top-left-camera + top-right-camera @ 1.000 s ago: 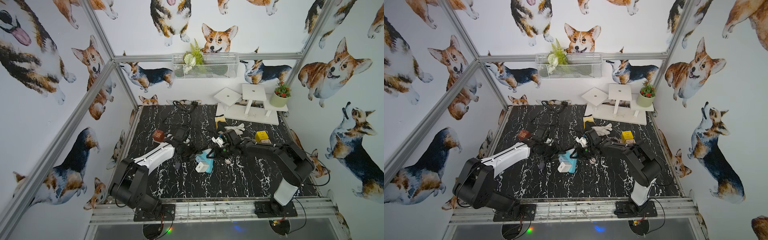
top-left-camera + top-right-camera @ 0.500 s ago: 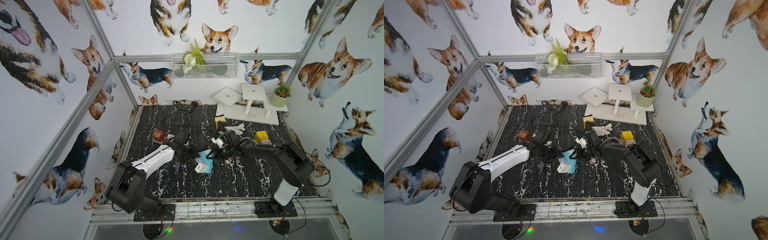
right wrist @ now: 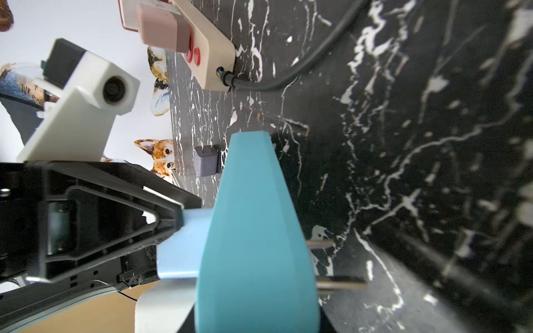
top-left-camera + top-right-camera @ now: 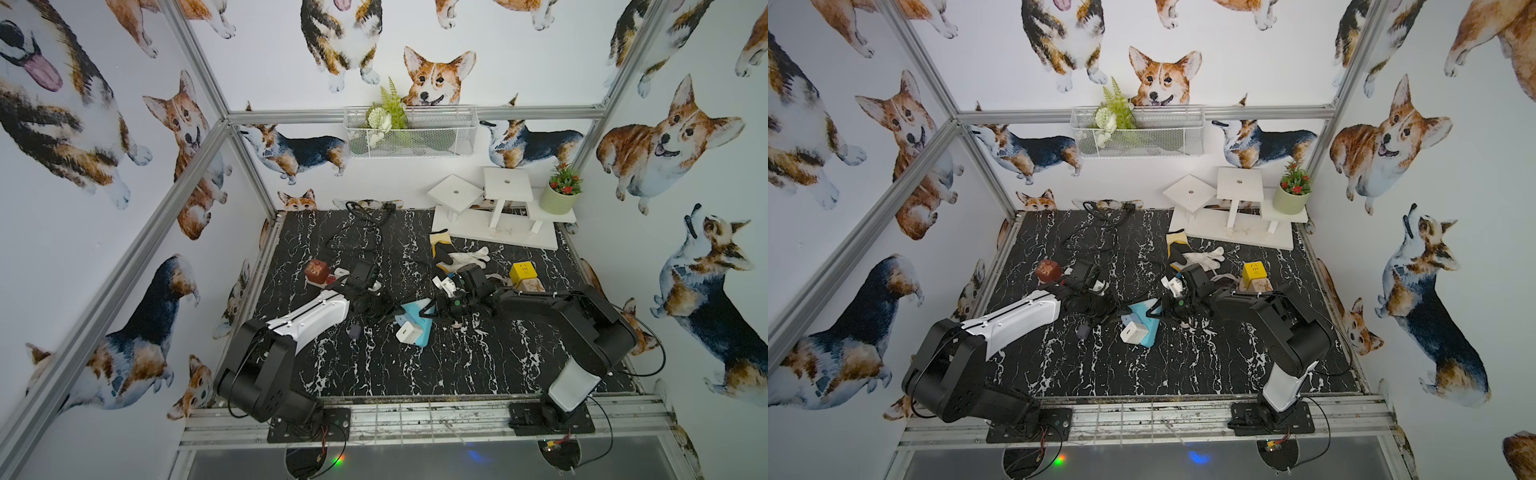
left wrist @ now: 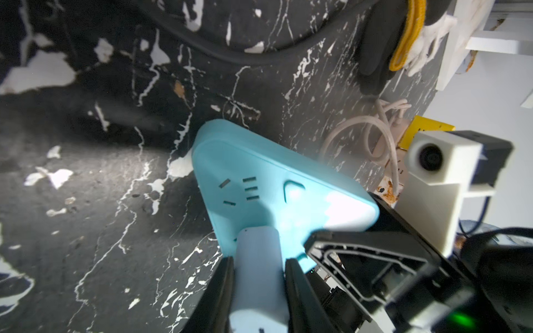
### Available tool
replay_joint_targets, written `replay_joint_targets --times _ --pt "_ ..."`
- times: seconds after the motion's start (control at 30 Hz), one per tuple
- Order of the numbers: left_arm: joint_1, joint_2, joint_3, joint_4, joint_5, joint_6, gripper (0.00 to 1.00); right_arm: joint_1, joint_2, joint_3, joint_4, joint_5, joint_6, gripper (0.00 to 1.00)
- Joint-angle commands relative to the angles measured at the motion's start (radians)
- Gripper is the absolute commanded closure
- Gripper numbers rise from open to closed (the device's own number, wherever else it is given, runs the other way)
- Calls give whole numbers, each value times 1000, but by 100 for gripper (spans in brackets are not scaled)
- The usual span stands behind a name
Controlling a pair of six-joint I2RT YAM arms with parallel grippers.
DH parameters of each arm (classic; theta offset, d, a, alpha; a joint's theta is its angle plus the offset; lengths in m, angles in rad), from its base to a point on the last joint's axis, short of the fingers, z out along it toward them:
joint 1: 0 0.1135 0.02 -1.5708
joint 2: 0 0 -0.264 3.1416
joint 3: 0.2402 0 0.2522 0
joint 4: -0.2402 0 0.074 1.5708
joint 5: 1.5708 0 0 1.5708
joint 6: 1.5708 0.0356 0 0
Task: Pull the plug off the socket
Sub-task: Remove the plug from the socket, then place the plug at the center of the board.
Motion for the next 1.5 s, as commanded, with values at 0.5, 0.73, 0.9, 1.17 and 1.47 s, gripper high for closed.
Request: replay_joint_targets --times 0.5,0.73,0.9,1.17,1.47 --pt "36 64 244 -496 -35 156 100 33 7 55 -316 229 -101 100" --pt "55 112 374 -830 -194 304 100 33 11 83 -349 223 -117 100" --pt "140 140 431 -1015 -425 303 100 32 14 90 -352 216 -116 100" --pt "353 190 471 -1101 -796 274 100 34 32 105 -351 204 -115 100" --pt "410 281 406 -1004 -783 331 100 34 43 113 -357 188 -129 100"
